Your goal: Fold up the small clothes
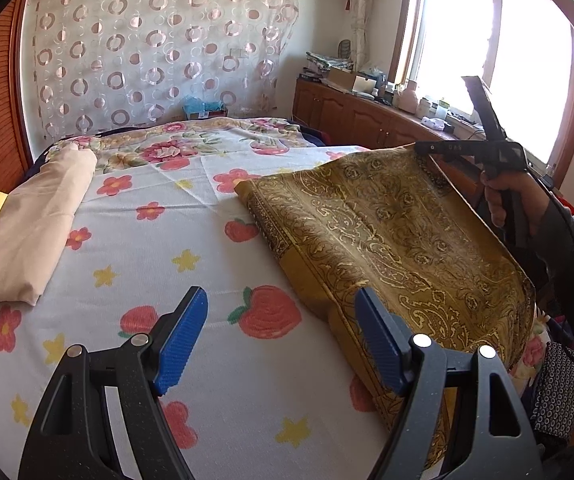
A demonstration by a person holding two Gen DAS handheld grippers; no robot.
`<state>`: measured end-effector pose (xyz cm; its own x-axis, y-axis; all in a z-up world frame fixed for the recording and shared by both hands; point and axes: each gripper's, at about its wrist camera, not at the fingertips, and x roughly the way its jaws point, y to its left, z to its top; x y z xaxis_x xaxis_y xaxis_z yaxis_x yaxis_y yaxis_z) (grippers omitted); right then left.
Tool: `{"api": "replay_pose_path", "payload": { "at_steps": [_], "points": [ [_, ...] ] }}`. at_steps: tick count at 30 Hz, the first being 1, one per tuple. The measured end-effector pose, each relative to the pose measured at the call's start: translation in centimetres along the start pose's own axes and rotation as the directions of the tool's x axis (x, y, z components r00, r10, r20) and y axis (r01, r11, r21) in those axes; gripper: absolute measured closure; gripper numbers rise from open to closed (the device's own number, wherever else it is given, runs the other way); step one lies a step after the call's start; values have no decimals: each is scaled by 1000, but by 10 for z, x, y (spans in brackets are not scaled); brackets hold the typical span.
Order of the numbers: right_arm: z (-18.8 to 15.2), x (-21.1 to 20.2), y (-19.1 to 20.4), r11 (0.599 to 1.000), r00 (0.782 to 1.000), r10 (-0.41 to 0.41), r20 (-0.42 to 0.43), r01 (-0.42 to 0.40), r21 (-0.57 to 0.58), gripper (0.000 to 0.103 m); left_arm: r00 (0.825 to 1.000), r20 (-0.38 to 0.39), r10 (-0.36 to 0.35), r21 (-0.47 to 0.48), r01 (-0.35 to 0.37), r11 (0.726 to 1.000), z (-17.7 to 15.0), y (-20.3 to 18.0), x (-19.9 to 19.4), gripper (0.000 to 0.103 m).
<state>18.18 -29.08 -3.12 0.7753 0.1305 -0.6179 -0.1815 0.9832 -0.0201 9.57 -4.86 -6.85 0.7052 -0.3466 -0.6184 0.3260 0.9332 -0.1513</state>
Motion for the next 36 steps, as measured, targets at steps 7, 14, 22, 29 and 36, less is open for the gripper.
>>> {"api": "replay_pose_path", "payload": {
  "at_steps": [7,14,22,29,36],
  "points": [
    [-6,15,-6,1000,999,12,-45,-12,15,73,999,-25,22,47,-21,999,17,-1,20,26],
    [1,11,-5,998,998,54,-22,-53,15,51,997,-65,29,67,-24,997,53,3,59,26],
    [-5,44,-14,994,989,96,-112,-102,-48,44,993,-115,13,27,-10,1000,84,15,111,26],
    [6,64,-25,988,982,146,-116,-151,-38,42,987,-161,19,25,-16,1000,98,22,148,26],
    [5,69,-27,975,970,217,-105,-222,-29,41,982,-186,-13,3,13,1000,93,22,159,26]
  ]
}}
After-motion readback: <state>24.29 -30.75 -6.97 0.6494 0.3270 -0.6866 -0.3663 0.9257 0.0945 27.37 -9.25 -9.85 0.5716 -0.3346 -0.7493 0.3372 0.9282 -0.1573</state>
